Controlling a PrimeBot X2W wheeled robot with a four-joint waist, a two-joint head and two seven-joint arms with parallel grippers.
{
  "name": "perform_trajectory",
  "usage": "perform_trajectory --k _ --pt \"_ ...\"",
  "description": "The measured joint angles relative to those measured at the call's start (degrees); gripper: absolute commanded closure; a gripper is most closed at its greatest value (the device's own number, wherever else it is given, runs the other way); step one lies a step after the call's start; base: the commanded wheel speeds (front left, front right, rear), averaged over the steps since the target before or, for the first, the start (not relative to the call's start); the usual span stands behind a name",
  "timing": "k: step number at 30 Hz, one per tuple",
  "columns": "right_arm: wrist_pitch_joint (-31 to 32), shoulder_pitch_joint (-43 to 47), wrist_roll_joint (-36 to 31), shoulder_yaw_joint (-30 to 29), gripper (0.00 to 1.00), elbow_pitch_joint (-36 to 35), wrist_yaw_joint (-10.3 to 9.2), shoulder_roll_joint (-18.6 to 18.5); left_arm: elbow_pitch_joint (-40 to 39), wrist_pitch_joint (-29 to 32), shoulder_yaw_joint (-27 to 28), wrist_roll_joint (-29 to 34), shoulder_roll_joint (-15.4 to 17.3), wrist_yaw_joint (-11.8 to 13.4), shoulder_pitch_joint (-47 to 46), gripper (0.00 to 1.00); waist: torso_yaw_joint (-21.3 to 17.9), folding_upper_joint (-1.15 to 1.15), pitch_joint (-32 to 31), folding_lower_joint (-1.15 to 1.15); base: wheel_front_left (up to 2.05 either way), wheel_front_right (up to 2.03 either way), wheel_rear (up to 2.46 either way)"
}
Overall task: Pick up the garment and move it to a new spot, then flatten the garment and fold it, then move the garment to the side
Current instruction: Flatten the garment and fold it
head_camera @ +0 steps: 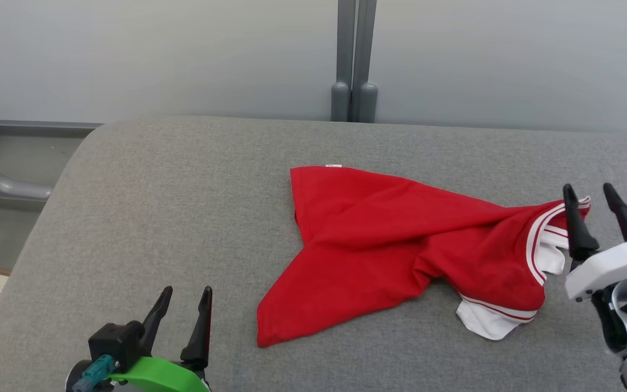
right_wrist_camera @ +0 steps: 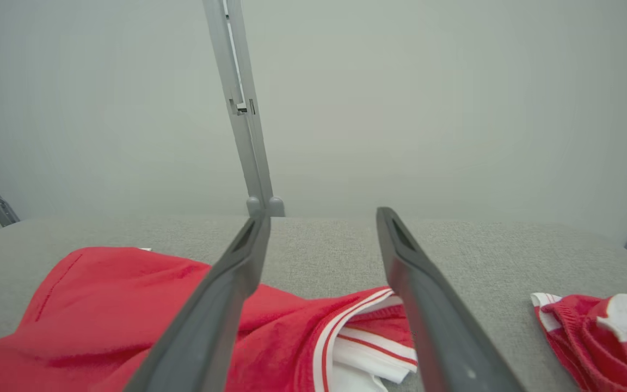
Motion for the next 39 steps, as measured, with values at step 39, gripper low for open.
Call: perform_trajectory --k 39 --pt "18.86 10.34 13.03 8.48 0.0 5.24 -0.01 9.56 -1.89 -1.82 5.94 3.1 -1.45 -0.77 3.08 0.0 -1.92 0.0 -0.49 0.0 0.0 0.0 0.0"
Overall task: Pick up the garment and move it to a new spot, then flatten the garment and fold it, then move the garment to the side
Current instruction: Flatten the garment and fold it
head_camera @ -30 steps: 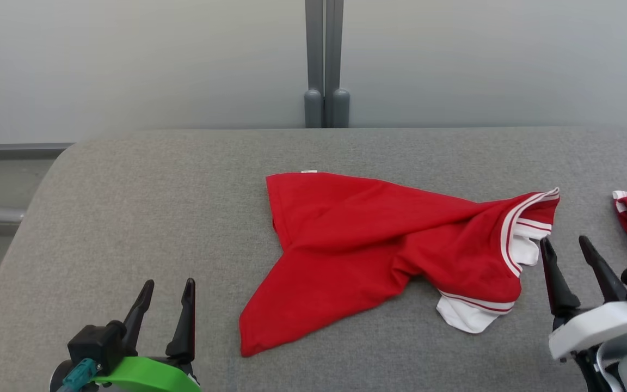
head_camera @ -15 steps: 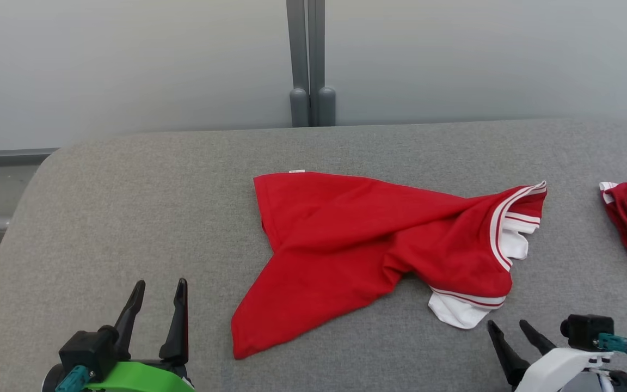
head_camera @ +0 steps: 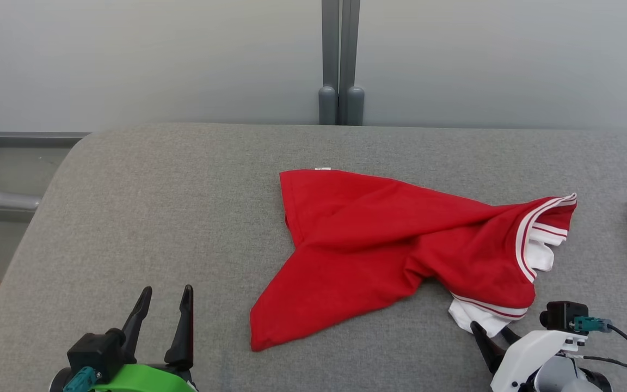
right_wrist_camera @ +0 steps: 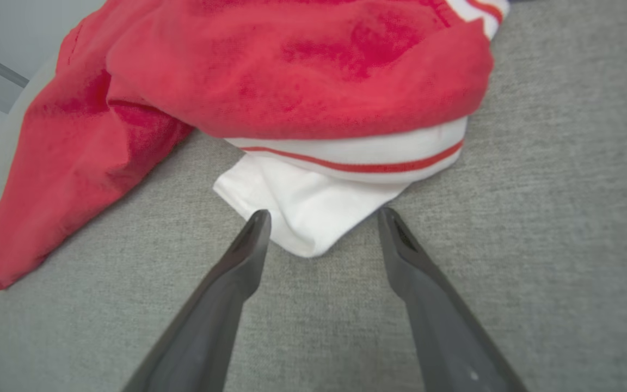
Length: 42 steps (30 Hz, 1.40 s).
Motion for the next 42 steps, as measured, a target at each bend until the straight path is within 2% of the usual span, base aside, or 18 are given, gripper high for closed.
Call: perform_trajectory --k 1,2,4,8,13,15,21,26,30,34,35,36,37,42 --pt "-0.42 -0.42 -0.14 -0.07 0.02 0.74 0.0 0.35 0.1 0.0 0.0 -0.02 0.02 -0.01 0.01 0.0 0.18 0.0 -0.02 0.0 0.0 0.0 0.0" --pt "-0.83 -0.69 -0.25 -0.21 0.47 1.21 0.0 0.55 0.15 0.0 0.0 -0.05 0.03 -0.01 0.01 0.0 0.29 0.0 -0.04 0.0 0.0 0.0 0.0" --pt "-1.91 -1.12 -0.32 -0.4 1.0 2.19 0.0 0.85 0.24 0.0 -0.03 -0.09 0.08 -0.01 0.0 0.0 0.39 0.0 -0.06 0.0 0.0 0.0 0.0" --pt "-2.43 -1.66 -0.3 0.41 1.0 2.81 0.0 0.97 0.24 0.02 0.07 -0.26 0.25 0.02 0.01 0.0 0.0 0.0 -0.06 0.0 0.0 0.0 0.0" --pt "0.52 -0.95 7.61 2.77 1.0 -4.92 0.0 0.54 0.24 0.25 0.04 -0.99 0.34 0.12 0.12 0.0 -1.79 0.0 -0.01 0.0 0.0 0.0 0.0" --pt "2.53 0.08 10.65 3.37 1.0 -8.92 0.0 -1.23 0.24 0.25 0.08 -1.13 0.32 0.22 0.14 0.0 -2.51 0.0 -0.01 0.0 0.0 0.0 0.0" --pt "11.06 4.26 19.84 2.19 1.0 -22.01 0.0 -10.79 0.4 0.25 -0.16 -1.31 0.3 0.23 0.2 0.0 -4.78 0.0 0.15 0.0 0.0 0.0 0.0" --pt "19.13 8.2 24.53 -1.35 1.0 -26.21 0.0 -17.28 0.58 0.34 -0.51 -1.42 0.32 0.2 0.18 0.0 -5.76 0.0 0.47 0.0 0.0 0.0 0.0" --pt "24.7 10.16 26.08 -3.96 1.0 -26.49 0.0 -19.28 0.63 0.55 -0.75 -1.48 0.38 0.19 0.13 0.0 -5.96 0.0 0.85 0.0 0.0 0.0 0.0" --pt "28.13 10.16 26.68 -6.16 1.0 -24.82 0.0 -18.46 0.78 0.85 -1.1 -1.49 0.42 -0.11 -0.11 0.0 -5.75 0.0 1.25 0.0 0.0 0.0 0.0" --pt "28.24 10.08 26.36 -6.59 0.77 -24.21 0.0 -18.12 0.81 0.86 -1.15 -1.49 0.45 -0.23 -0.17 0.0 -5.64 0.0 1.32 0.0 0.0 0.0 0.0" --pt "28.05 9.6 25.88 -7.58 0.19 -23.14 0.0 -17.46 0.85 0.92 -1.25 -1.49 0.52 -0.24 -0.32 0.0 -5.46 0.0 1.42 0.0 0.0 0.0 0.0" --pt "27.52 9.15 25.07 -8.05 0.0 -22.42 0.0 -17.14 0.85 0.93 -1.31 -1.49 0.55 -0.24 -0.41 0.0 -5.33 0.0 1.48 0.0 0.0 0.0 0.0" --pt "21.0 6.23 18.83 -11.11 0.0 -17.03 0.0 -14.37 0.98 1.35 -1.78 -1.49 0.64 -0.32 -0.81 0.0 -4.31 0.0 1.66 0.0 0.0 0.0 0.0"
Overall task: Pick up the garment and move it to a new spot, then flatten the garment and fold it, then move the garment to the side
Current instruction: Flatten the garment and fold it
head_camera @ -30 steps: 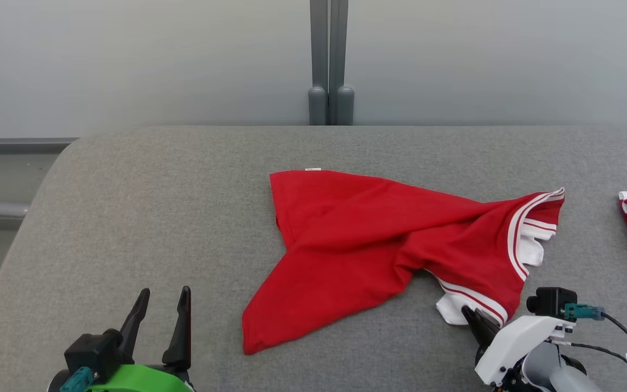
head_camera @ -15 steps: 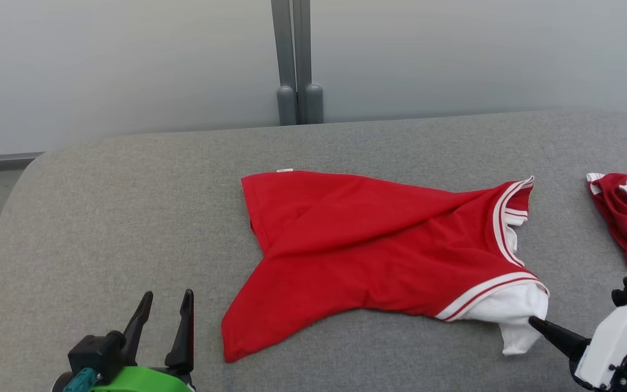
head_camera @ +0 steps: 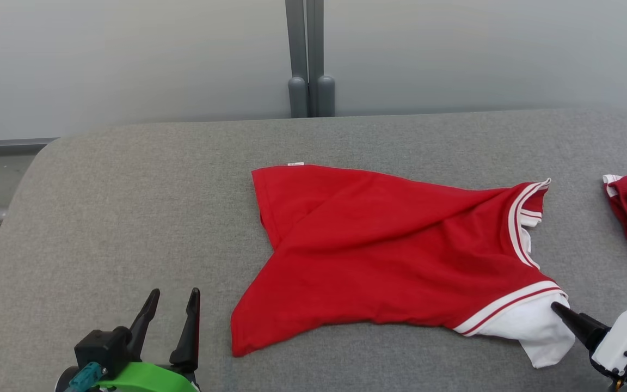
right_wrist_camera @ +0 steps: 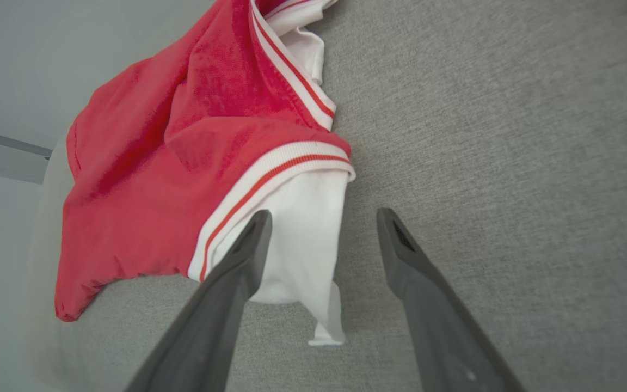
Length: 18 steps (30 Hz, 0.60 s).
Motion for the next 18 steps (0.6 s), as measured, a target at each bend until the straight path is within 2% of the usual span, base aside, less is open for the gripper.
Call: perform_trajectory --k 4,8,10,15,18 --pt "-2.72 0.38 -1.38 -1.37 0.0 2.25 0.0 2.1 0.15 0.08 -0.07 -0.05 0.1 0.04 -0.02 0.0 0.85 0.0 -0.3 0.0 0.0 0.0 0.0" --pt "-12.94 1.64 -4.2 -3.75 0.0 -0.07 -0.01 2.63 -0.07 -0.04 0.36 -0.14 0.15 0.41 0.23 0.0 1.1 0.0 -0.93 0.0 0.0 0.0 0.0" --pt "-18.94 1.93 -4.75 -4.48 0.0 -1.99 0.0 4.3 -0.52 -0.37 0.81 -0.14 0.11 0.55 0.25 0.0 0.88 0.0 -1.17 0.0 0.0 0.0 0.0" --pt "-31.61 2.79 -10.06 -1.36 0.0 -6.92 0.0 5.47 -2.44 -1.02 3.13 0.37 0.11 1.08 0.91 0.0 -0.35 0.0 -1.72 0.0 0.0 0.0 0.0" --pt "-36.44 2.53 -13.15 0.76 0.0 -9.04 0.0 6.23 -4.09 -1.11 5.16 1.18 0.3 1.16 1.38 0.0 -1.22 0.0 -1.92 0.0 0.0 0.0 0.0"
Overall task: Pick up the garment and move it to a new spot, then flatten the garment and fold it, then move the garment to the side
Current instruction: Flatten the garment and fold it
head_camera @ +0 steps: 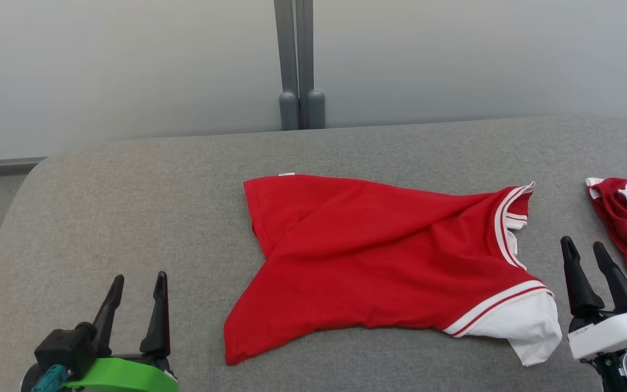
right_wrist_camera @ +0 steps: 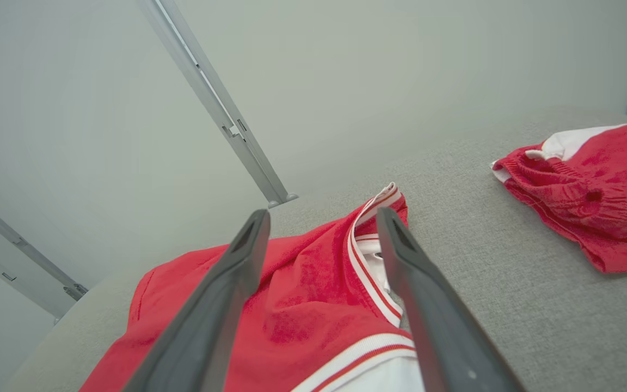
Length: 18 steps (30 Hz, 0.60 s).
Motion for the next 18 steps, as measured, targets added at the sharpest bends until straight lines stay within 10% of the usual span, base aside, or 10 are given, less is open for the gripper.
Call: perform_trajectory --k 18 --pt "-3.37 0.26 -18.95 0.13 0.0 -2.11 0.0 5.06 -5.95 -0.25 10.48 5.68 -3.93 -2.22 5.76 0.0 -1.81 0.0 -1.2 0.0 0.0 0.0 0.0"
